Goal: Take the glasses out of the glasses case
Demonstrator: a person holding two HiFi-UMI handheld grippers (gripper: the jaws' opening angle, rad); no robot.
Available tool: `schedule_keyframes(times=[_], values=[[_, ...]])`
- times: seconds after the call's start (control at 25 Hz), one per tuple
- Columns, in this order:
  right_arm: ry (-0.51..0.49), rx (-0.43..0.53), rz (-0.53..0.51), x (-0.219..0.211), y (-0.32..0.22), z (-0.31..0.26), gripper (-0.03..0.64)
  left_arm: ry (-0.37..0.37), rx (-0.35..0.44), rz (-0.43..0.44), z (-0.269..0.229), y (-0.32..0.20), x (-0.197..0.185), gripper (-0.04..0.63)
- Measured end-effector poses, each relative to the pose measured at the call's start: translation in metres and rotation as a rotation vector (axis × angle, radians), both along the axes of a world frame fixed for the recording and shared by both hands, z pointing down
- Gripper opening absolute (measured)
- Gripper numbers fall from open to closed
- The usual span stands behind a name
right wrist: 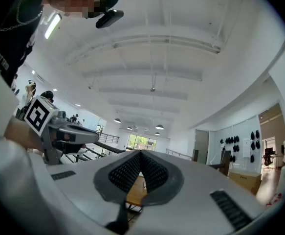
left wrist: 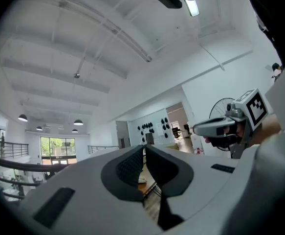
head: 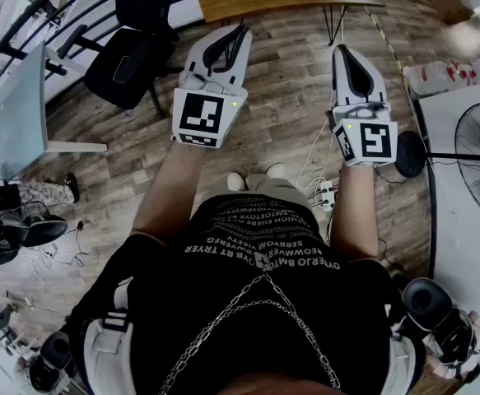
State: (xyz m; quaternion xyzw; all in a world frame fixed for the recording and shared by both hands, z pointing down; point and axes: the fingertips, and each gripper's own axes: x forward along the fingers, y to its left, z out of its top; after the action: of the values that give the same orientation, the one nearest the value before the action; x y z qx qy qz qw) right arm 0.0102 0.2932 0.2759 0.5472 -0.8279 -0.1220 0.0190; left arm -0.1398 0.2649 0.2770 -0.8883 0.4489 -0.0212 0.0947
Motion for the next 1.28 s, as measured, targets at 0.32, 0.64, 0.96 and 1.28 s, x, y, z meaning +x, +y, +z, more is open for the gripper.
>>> schedule_keyframes(times=[0.32,0.64,0.96,1.28], values=[[-0.092,-0.094,0.024,0.003,0.028,0.025,0.011,0.003,-0.01,0.01,0.002,0.025,-0.016,0.04],[-0.093,-0.095,0.057,0.005,0.054,0.031,0.012,-0.013,-0.056,0.014,0.017,0.033,-0.026,0.04],[-0.075,-0.1,0.082,-0.002,0.064,0.033,0.013,-0.002,-0.048,0.034,0.012,0.039,-0.038,0.037],[-0.087,-0.11,0.081,-0.006,0.067,0.028,0.086,0.022,-0.06,0.071,0.019,0.046,-0.038,0.037]])
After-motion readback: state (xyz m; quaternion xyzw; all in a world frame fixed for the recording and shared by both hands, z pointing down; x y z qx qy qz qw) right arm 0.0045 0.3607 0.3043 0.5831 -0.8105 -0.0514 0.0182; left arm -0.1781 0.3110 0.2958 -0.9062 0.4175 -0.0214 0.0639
